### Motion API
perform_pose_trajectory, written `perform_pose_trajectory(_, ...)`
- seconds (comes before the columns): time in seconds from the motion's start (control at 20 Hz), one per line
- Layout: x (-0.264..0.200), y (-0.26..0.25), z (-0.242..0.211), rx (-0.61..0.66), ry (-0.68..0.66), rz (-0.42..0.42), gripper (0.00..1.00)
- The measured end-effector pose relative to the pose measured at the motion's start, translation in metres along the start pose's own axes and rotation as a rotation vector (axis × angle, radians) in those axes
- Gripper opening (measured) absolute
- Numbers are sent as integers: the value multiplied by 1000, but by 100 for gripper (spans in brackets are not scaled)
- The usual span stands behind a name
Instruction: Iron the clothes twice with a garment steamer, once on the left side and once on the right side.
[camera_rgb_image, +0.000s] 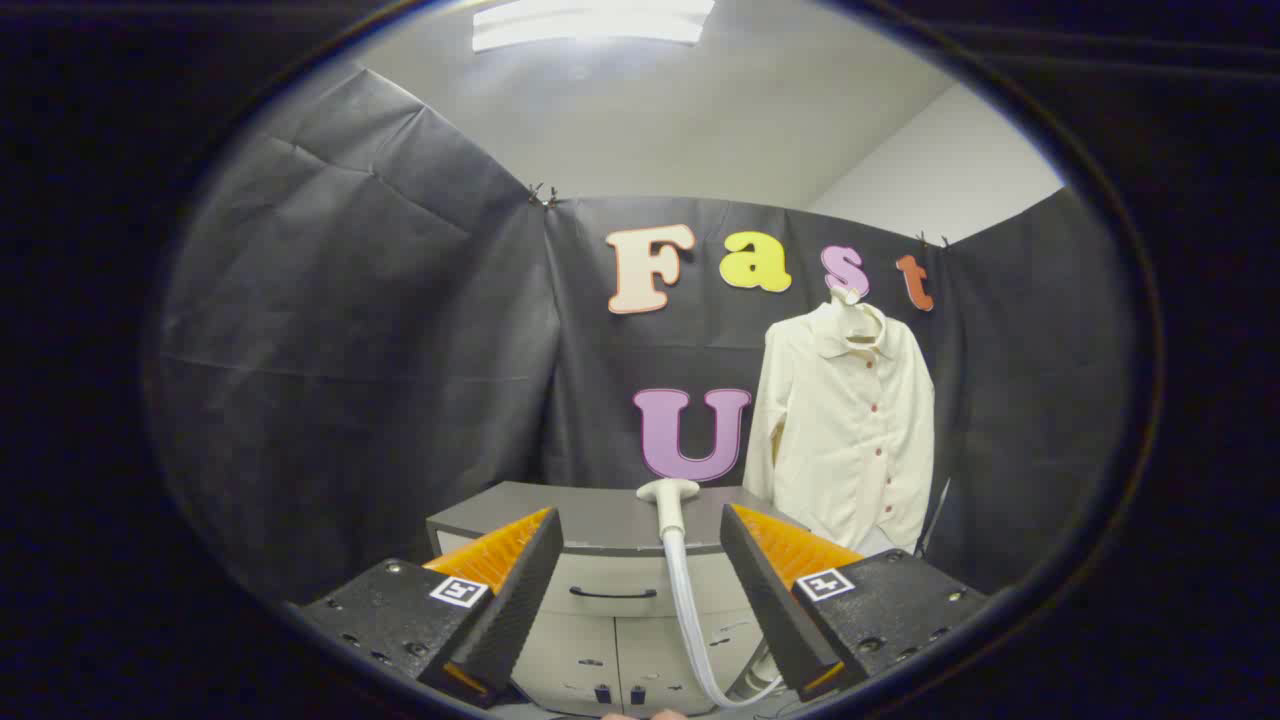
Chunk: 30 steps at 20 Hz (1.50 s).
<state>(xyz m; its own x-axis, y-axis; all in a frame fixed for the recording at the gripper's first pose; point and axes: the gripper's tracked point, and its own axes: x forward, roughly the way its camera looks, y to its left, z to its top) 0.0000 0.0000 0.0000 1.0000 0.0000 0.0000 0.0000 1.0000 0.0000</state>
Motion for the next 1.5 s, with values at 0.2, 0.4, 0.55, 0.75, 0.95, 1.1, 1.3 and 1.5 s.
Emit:
perform_pose_trajectory(0.2, 3, -1, -6, 15, 13, 2, 96)
perform_pose_trajectory(0.4, 5, -3, -10, 15, 22, 0, 96)
perform_pose_trajectory(0.55, 4, -2, -9, 18, 19, 6, 96)
perform_pose_trajectory(0.75, 4, 0, -12, 15, 29, 10, 96)
perform_pose_trajectory(0.95, 7, -1, -13, 16, 33, 12, 96)
perform_pose_trajectory(1.1, 11, -3, -14, 11, 36, 11, 96)
perform_pose_trajectory(1.3, 27, -5, -19, 9, 46, 14, 96)
perform_pose_trajectory(1.5, 52, -12, -23, 17, 62, 8, 96)
